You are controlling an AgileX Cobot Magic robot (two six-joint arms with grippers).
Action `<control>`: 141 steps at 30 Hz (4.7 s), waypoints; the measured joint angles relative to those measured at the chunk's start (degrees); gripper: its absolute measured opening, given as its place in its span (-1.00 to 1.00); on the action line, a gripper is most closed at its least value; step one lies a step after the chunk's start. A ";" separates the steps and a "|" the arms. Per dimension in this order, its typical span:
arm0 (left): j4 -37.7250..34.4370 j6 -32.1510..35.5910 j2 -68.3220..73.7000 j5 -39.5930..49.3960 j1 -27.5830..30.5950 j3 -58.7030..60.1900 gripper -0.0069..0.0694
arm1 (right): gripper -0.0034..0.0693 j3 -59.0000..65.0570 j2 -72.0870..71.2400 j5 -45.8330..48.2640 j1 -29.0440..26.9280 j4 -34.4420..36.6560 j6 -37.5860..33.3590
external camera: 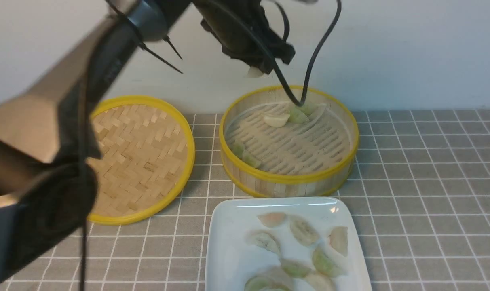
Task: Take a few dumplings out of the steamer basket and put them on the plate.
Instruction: Use the left arm to put the dumpling into the plate, then use the right arm to grab a dumpling from inside the steamer
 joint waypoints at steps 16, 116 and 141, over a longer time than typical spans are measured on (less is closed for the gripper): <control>-4.06 -2.98 -17.05 -8.56 -7.82 56.44 -0.38 | -0.94 0.00 0.00 0.00 0.00 0.00 -1.32; -6.55 -9.50 -54.99 0.35 0.43 61.53 -0.83 | -0.67 -88.50 90.95 -0.41 19.89 -6.89 -14.31; -6.56 -9.50 -54.99 0.39 0.43 61.53 -0.83 | 0.44 -88.29 100.53 -7.43 20.83 -4.93 -18.07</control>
